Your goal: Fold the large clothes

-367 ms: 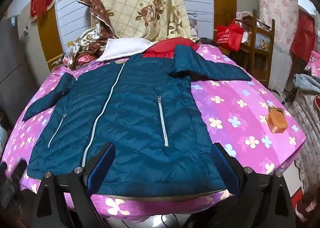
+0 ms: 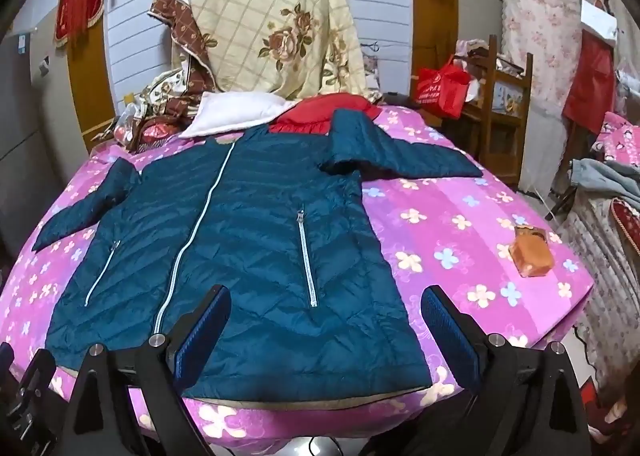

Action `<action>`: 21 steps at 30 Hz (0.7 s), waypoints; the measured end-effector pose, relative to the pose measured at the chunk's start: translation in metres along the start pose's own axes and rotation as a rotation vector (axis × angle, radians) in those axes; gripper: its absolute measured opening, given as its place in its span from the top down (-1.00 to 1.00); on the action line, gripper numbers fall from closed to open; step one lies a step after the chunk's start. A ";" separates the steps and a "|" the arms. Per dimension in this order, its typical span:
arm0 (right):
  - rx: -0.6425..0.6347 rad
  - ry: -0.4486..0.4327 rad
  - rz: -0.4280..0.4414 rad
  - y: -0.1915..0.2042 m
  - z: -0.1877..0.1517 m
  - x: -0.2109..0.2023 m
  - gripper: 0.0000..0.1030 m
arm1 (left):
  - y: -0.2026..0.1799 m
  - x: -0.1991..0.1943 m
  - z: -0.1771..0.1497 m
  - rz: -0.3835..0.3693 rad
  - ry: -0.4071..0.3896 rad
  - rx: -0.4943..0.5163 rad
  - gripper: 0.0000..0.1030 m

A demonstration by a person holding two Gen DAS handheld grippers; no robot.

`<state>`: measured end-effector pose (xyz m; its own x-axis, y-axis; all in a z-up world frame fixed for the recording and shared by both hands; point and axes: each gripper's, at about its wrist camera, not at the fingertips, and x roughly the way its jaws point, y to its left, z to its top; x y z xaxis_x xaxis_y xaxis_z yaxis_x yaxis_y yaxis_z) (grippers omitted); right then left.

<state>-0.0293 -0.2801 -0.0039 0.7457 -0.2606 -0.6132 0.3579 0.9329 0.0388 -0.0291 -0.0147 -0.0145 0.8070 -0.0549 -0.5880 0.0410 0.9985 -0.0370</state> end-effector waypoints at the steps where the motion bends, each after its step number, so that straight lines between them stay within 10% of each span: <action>1: 0.007 -0.013 0.004 0.006 -0.001 -0.002 -0.84 | -0.001 0.000 0.000 0.001 0.001 0.002 -0.84; 21: -0.028 0.015 0.009 0.022 -0.014 0.006 -0.84 | 0.006 -0.010 0.011 0.033 -0.061 0.012 -0.84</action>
<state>-0.0249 -0.2577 -0.0178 0.7405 -0.2487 -0.6244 0.3353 0.9419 0.0225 -0.0303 -0.0079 0.0005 0.8423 -0.0214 -0.5386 0.0204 0.9998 -0.0078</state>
